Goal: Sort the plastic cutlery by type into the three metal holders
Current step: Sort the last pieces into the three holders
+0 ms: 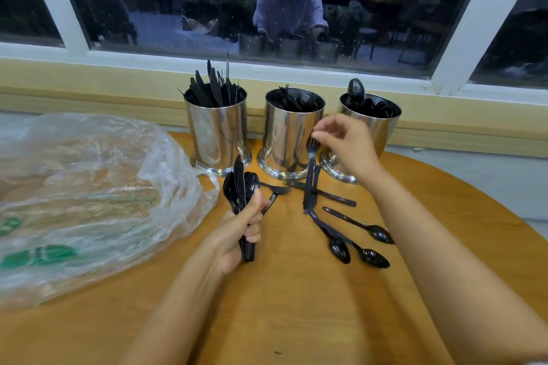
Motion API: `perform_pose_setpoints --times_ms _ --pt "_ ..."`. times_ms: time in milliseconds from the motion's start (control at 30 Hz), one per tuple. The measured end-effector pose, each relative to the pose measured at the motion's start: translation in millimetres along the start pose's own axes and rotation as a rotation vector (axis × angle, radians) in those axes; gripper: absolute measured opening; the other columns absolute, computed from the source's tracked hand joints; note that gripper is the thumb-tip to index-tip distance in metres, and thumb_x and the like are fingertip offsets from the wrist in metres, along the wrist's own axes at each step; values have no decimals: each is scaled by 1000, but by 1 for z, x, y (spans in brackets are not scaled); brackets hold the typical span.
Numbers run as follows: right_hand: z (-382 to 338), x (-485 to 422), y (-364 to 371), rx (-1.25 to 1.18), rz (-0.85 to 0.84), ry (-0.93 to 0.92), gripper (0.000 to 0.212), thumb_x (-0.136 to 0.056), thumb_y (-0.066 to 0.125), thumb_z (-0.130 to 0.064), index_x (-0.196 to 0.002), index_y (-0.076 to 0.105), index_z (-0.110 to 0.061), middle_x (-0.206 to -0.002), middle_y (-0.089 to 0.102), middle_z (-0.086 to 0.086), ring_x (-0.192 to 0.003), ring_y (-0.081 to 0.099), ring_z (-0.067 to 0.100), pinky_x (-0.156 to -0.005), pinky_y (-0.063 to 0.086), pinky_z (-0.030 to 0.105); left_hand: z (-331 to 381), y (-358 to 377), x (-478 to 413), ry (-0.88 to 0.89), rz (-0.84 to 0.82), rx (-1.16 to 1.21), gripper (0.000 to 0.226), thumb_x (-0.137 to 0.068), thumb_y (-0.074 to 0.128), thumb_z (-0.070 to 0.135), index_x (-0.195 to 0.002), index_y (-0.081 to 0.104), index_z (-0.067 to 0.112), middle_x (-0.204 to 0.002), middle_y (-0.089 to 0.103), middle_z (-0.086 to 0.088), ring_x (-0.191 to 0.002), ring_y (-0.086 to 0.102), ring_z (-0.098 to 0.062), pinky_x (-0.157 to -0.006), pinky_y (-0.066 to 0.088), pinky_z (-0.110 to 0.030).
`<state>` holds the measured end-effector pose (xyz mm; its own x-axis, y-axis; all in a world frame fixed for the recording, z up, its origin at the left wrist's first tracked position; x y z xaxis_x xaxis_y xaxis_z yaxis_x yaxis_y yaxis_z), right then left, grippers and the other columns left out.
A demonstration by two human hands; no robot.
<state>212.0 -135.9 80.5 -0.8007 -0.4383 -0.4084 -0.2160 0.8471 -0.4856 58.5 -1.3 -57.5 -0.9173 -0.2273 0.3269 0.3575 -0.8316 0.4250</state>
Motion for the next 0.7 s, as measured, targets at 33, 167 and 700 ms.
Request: perform_pose_setpoints --times_ms 33,167,700 --pt "-10 0 -2 -108 11 5 17 -87 68 -11 -84 63 -27 -85 66 -9 -75 59 -4 -73 50 15 1 -2 -1 10 20 -6 64 -68 67 56 -111 60 8 -59 31 10 -46 27 -2 -42 25 -15" --pt "-29 14 40 -199 -220 65 8 -85 72 -12 -88 69 -19 -84 71 -4 -74 64 0 -67 50 13 4 -5 -3 34 -9 31 81 -60 65 67 -114 58 7 -64 31 7 -49 26 -4 -43 28 -16" --pt "63 13 130 497 -300 158 31 -90 68 -24 -119 67 -15 -109 68 4 -100 60 17 -92 50 35 10 -36 -6 50 -8 257 21 -100 48 24 -104 58 6 -63 41 3 -47 35 -4 -44 35 -16"
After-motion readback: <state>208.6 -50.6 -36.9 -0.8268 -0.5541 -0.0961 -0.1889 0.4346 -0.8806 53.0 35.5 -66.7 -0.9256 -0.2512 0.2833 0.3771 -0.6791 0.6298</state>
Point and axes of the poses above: each hand's wrist, its own x-axis away from the middle knuckle, its own y-axis out of the palm, z = x × y, the point moved 7 cm from there along -x, towards the middle knuckle
